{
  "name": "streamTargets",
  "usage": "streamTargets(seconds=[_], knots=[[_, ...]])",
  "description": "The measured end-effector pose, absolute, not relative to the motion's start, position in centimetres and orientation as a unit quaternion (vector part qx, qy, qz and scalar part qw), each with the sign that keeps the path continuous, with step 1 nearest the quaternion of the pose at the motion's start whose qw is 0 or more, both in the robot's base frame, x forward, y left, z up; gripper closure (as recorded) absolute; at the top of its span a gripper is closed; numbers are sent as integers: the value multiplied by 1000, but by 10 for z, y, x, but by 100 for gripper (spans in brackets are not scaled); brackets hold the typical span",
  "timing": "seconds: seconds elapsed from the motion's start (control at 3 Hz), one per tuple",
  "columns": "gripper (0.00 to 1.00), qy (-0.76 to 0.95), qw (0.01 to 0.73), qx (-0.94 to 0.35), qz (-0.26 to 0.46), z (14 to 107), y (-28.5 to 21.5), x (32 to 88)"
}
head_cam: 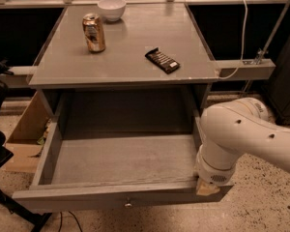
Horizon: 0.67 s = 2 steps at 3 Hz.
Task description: Open top drawer
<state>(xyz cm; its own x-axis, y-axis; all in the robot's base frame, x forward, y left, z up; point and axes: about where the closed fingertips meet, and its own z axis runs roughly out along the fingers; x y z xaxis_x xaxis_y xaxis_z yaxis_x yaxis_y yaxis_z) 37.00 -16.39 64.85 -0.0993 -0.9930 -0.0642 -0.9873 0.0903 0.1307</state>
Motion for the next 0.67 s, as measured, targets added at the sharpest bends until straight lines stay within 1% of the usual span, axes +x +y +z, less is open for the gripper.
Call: streamTargets(seconds=[0.67], knots=[[100,-742,24,666,-73,649,-167,361]])
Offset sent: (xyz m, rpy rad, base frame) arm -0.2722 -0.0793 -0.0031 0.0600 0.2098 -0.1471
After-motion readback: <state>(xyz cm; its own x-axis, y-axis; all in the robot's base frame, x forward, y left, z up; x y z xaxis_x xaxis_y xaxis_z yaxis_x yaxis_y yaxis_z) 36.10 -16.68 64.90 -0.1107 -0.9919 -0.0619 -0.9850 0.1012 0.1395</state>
